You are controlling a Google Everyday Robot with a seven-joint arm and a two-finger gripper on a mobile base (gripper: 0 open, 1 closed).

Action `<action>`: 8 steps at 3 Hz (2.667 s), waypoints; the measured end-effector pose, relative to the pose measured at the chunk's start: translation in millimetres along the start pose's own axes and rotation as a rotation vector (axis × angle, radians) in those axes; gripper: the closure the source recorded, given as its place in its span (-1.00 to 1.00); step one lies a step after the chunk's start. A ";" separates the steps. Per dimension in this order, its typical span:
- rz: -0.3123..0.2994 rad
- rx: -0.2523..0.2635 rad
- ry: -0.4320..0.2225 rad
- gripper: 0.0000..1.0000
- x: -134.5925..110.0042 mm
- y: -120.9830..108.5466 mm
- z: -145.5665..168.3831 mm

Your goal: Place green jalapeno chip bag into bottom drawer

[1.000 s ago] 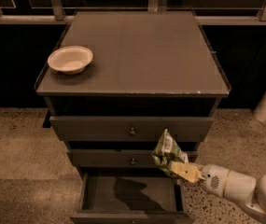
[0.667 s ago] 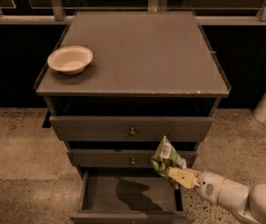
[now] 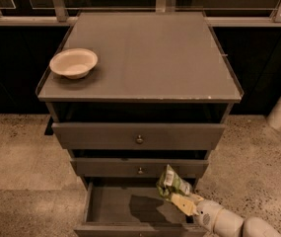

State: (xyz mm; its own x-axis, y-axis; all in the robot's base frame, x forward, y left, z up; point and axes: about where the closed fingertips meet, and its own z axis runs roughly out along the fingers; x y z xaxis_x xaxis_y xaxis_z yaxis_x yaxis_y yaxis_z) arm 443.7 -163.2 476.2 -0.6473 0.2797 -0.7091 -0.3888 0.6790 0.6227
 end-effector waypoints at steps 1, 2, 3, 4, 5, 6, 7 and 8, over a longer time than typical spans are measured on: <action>0.011 0.010 0.026 1.00 28.0 -24.6 13.1; 0.014 0.010 0.027 1.00 29.9 -25.5 13.6; 0.057 0.026 0.053 1.00 54.2 -39.4 24.5; 0.103 0.046 0.097 1.00 93.1 -66.7 48.3; 0.113 0.043 0.147 1.00 129.6 -87.7 76.2; 0.083 0.036 0.192 1.00 154.0 -102.0 101.3; 0.055 0.035 0.216 1.00 162.9 -116.0 121.6; 0.043 0.041 0.236 1.00 170.0 -127.2 133.6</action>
Offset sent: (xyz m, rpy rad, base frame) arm 0.0002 0.0000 -0.0336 -0.0093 0.0215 0.0044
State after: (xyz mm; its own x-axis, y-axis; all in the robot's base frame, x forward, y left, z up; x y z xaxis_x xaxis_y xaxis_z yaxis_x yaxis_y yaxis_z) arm 470.7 -111.3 232.3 -0.7998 0.1461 -0.5822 -0.3338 0.6979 0.6337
